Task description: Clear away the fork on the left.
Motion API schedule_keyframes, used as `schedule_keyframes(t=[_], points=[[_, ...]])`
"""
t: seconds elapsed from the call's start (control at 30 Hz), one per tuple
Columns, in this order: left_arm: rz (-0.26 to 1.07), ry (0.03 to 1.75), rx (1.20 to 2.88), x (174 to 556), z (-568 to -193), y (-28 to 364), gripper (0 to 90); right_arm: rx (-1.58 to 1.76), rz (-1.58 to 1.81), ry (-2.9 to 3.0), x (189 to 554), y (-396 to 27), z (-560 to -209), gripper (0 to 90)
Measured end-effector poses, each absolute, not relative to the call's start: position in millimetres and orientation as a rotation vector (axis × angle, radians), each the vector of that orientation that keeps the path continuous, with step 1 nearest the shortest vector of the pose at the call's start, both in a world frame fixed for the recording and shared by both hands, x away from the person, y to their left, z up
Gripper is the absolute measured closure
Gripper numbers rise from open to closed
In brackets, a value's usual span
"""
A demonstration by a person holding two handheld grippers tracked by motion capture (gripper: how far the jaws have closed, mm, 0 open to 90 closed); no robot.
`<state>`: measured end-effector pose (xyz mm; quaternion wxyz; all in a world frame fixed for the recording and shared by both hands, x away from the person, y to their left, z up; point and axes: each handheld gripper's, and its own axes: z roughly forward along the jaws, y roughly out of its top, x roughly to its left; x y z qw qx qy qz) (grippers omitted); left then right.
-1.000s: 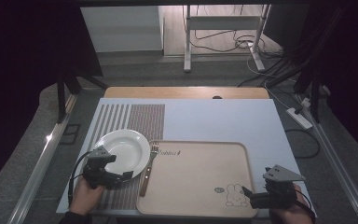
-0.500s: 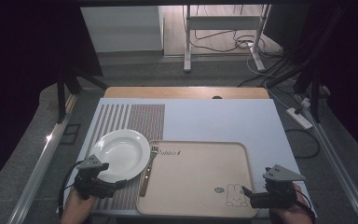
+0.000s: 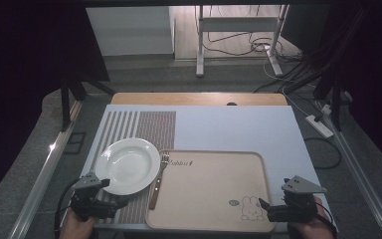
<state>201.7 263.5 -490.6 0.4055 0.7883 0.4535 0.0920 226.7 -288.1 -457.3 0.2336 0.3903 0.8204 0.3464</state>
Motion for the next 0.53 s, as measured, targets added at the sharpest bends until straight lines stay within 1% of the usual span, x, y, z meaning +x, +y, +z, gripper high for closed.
schedule_keyframes(t=[0.3, 0.53], points=[[0.277, 1.164, 1.979, 189.9, -488.6, 268.9, 0.0, 1.09, 0.958, 2.236, 226.7, -289.2, -456.7, 0.0], [0.258, 1.171, 1.967, 191.0, -489.0, 270.4, 0.0, 1.086, 0.945, 2.239, 227.0, -288.8, -457.1, 0.0]])
